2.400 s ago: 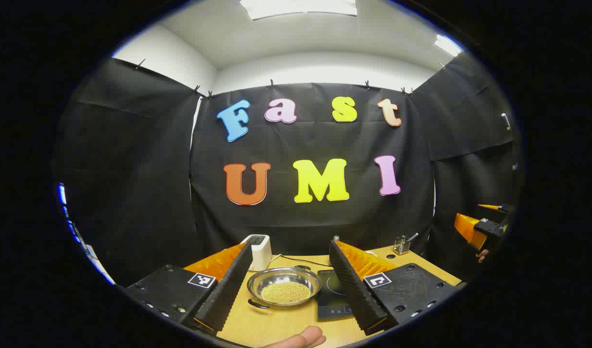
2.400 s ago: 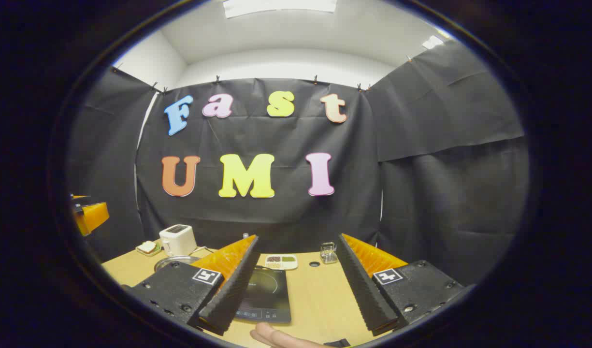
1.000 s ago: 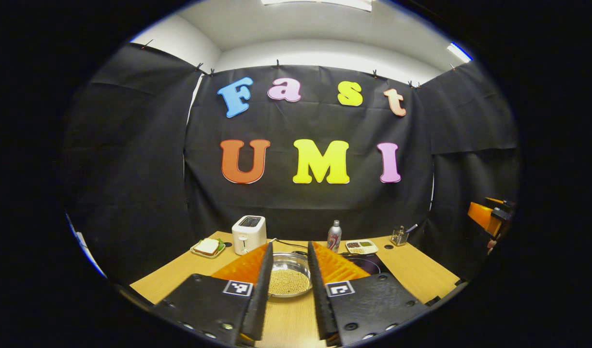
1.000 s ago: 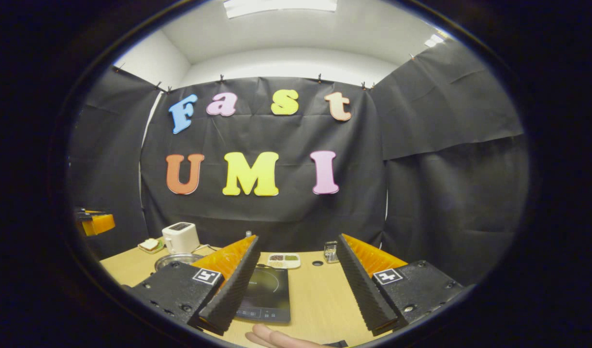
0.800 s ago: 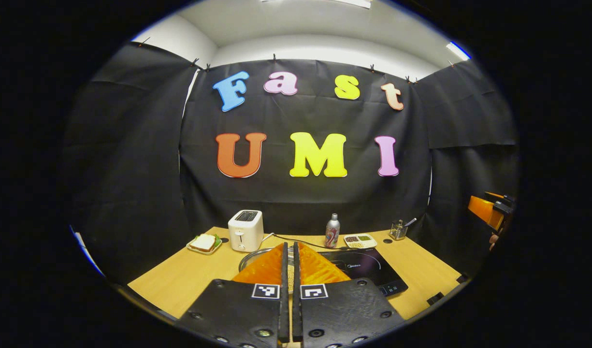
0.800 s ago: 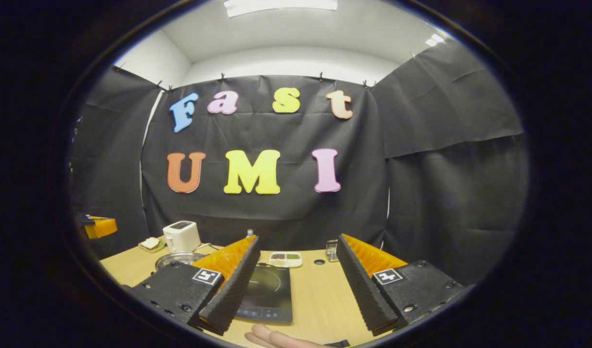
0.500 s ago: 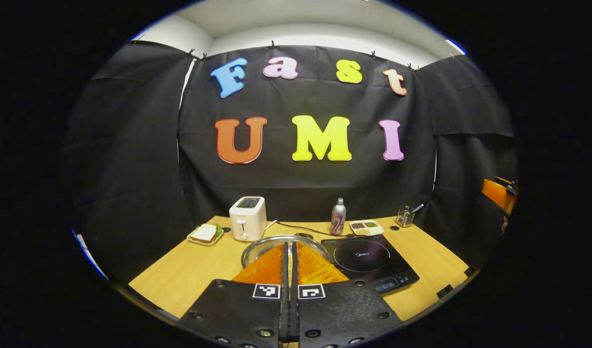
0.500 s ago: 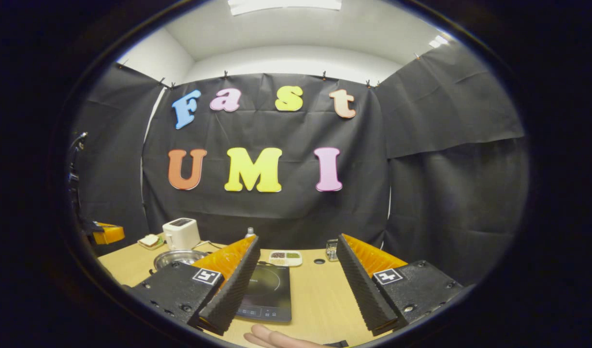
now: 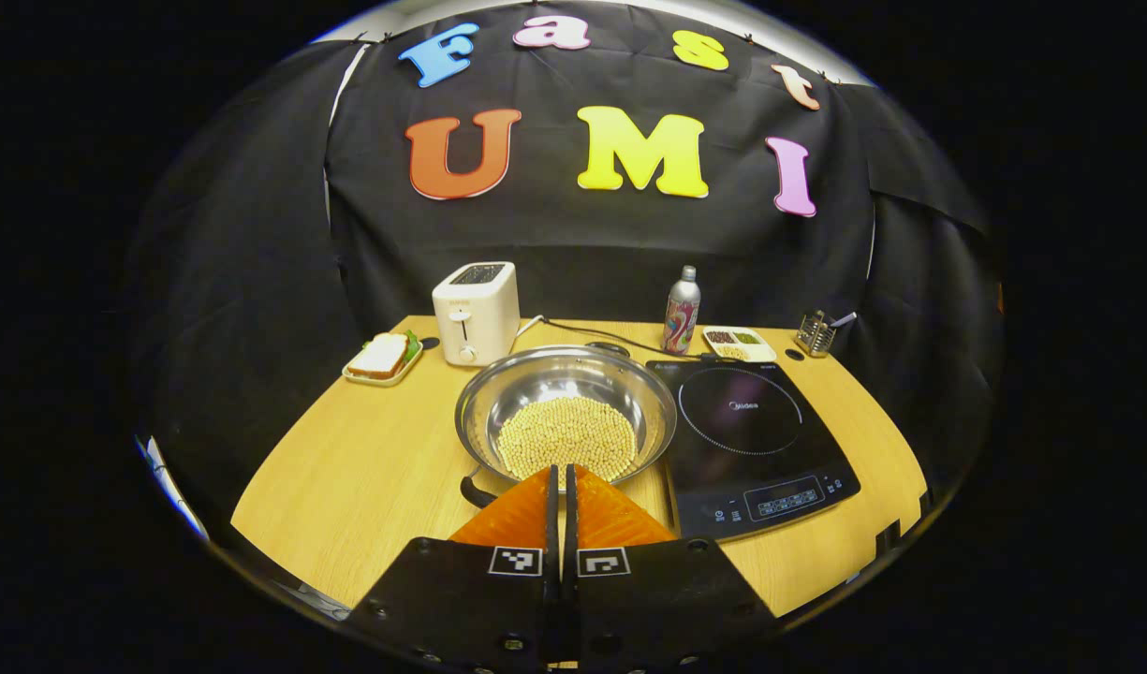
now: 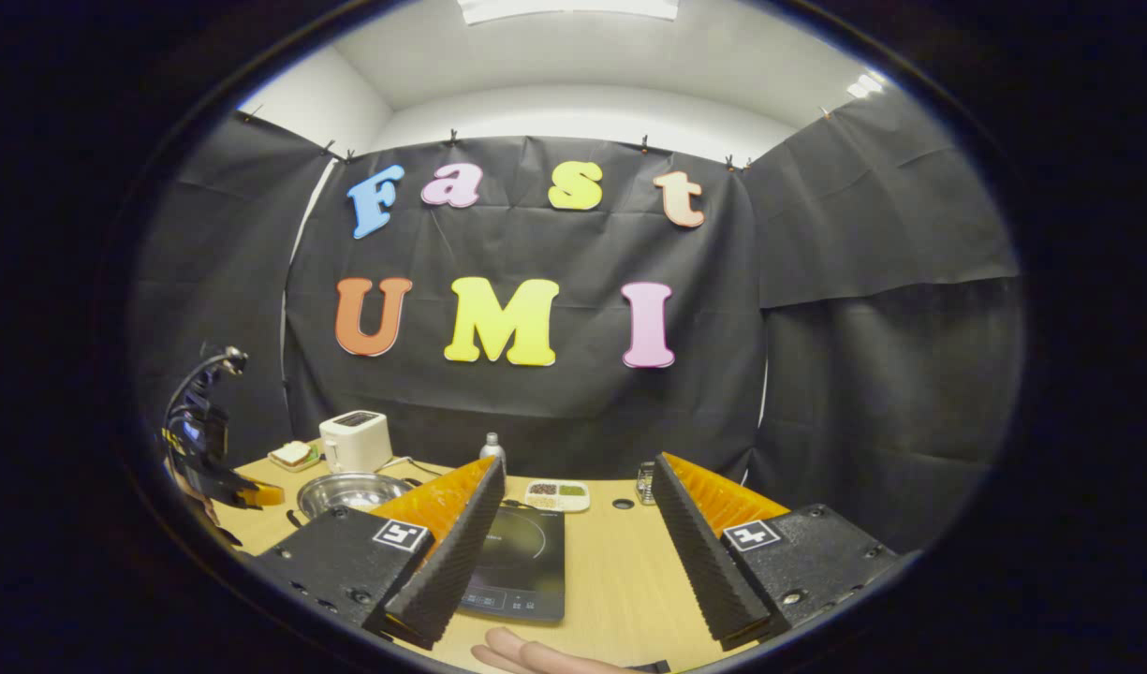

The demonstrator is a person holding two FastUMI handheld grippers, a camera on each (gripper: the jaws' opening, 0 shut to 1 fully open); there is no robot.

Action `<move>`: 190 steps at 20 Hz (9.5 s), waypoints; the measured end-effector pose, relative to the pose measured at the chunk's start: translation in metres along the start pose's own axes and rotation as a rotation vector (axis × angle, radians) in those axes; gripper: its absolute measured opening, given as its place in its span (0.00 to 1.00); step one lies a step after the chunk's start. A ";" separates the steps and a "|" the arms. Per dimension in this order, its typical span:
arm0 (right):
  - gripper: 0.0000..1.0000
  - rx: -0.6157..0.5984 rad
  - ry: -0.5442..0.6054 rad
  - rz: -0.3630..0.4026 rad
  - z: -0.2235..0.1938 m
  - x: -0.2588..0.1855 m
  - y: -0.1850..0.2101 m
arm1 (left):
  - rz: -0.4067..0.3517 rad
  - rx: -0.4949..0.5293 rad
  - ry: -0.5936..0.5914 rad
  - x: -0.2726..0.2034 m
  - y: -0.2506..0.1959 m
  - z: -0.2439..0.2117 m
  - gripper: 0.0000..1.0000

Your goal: First push the handle of the pot to place it horizontally, then grasp the pot with both hands and set it on the induction cooktop.

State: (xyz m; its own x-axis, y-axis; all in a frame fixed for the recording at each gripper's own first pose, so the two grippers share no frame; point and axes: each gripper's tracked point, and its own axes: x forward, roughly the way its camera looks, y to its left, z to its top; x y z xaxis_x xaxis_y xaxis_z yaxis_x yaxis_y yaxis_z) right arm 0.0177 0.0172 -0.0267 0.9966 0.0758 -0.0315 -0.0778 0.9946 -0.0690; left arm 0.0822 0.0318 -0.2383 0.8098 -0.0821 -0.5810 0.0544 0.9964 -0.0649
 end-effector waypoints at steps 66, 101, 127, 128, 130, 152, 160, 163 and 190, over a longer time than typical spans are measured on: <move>0.98 0.073 0.069 0.045 -0.045 0.116 0.033 | 0.121 -0.253 0.300 0.191 0.156 -0.038 0.00; 1.00 -0.003 0.512 0.222 -0.206 0.223 0.235 | 0.067 -0.092 0.008 0.145 0.138 0.035 0.96; 0.63 -0.025 0.803 0.253 -0.283 0.275 0.274 | 0.004 0.003 0.260 0.224 0.154 -0.002 0.70; 0.60 -0.013 0.809 0.254 -0.282 0.275 0.276 | 0.011 -0.004 0.264 0.224 0.154 -0.003 0.61; 0.59 0.007 0.814 0.256 -0.282 0.277 0.277 | 0.025 -0.035 0.252 0.221 0.154 0.000 0.58; 0.51 0.071 0.745 0.314 -0.138 0.227 0.236 | 0.065 0.029 0.176 0.100 0.124 0.096 0.57; 0.51 0.068 0.690 0.256 -0.091 0.210 0.157 | 0.007 0.050 0.134 0.079 0.054 0.127 0.56; 0.54 0.086 0.682 0.224 -0.085 0.205 0.119 | -0.020 0.066 0.127 0.078 0.017 0.135 0.56; 0.52 0.103 0.740 0.117 -0.206 0.252 0.000 | -0.113 0.091 0.214 0.192 -0.109 0.062 0.57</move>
State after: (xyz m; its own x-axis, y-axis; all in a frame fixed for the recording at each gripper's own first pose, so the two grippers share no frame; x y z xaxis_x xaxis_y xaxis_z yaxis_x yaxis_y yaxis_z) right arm 0.2634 0.0221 -0.2404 0.7013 0.1501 -0.6969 -0.1431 0.9873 0.0687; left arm 0.2680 -0.0917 -0.2921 0.6538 -0.1857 -0.7335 0.1973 0.9777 -0.0716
